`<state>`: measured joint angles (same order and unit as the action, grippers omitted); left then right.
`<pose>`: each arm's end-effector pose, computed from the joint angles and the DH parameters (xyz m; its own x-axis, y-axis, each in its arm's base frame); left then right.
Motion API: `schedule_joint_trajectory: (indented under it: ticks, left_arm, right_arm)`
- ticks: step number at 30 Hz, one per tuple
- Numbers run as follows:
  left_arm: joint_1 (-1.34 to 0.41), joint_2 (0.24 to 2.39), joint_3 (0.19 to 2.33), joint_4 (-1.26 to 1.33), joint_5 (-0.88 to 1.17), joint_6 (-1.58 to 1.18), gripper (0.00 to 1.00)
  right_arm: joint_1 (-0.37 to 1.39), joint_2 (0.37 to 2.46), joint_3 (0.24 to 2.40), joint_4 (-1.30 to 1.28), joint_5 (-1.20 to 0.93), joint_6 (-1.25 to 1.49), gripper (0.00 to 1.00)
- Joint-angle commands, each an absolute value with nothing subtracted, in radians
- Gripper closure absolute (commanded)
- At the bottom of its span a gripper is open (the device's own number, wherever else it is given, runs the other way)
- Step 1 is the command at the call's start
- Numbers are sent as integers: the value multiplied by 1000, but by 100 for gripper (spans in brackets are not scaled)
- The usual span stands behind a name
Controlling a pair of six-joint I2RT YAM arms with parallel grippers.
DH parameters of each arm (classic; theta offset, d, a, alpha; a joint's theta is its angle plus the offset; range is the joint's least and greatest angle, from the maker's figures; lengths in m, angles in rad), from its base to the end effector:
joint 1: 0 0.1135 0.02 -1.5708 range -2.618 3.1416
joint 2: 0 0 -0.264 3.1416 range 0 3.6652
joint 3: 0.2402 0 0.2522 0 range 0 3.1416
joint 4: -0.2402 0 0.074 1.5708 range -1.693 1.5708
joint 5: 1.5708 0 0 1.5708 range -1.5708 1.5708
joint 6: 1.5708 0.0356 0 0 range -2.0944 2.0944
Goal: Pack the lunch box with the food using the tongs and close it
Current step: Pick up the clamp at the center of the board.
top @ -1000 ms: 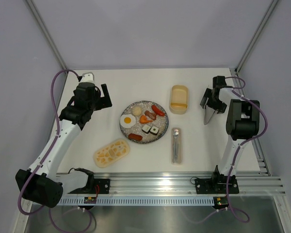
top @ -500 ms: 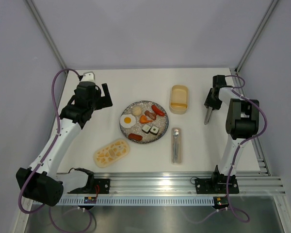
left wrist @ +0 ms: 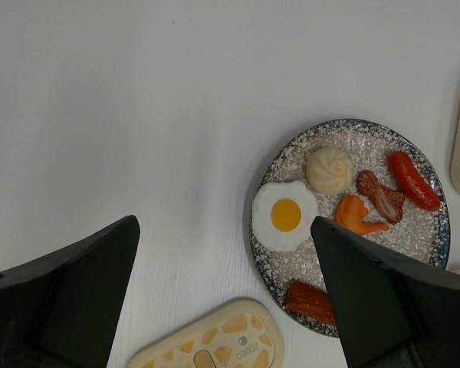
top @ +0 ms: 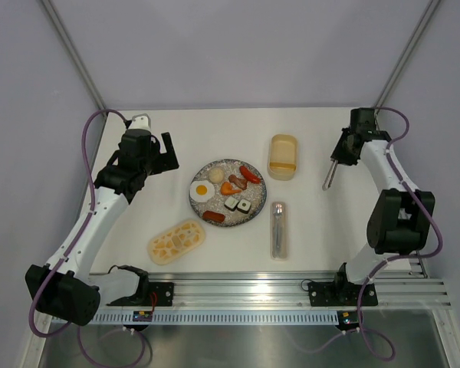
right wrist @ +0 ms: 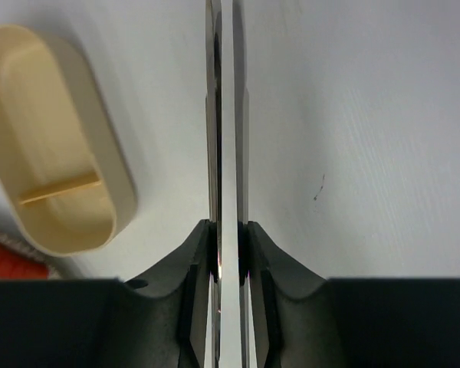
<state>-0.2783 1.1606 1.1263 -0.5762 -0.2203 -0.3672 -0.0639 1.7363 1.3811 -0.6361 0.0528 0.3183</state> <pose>0.2432 -0.0614 0.3448 -0.5489 -0.2075 -0.8097 -0.1083 0.9782 -0.1772 0.3731 -0.0258 0.2533 -0.7641 0.3621 -0.5339 0.3493 0.9280 0.1294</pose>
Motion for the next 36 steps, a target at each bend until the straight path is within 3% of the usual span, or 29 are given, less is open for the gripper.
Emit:
schedule_joint_trajectory:
  ticks: [1,18,25,36]
  left_arm:
    - [-275,1143,1155,-546,-201,-382,1]
    - [-275,1141,1155,-563,-198,-379,1]
    - [-275,1164,1161,-558,-206,-376,1]
    - [-275,1164,1160,-577,-229,-365,1]
  right_arm:
    - [-41,1570,1345,-716,-44,345,71]
    - [294,1298,1384,-1054,-133,304,67]
    - [466,1354,1440,-1146,-114,279,64]
    - [578,1492,1566,-1209,-48,244,62]
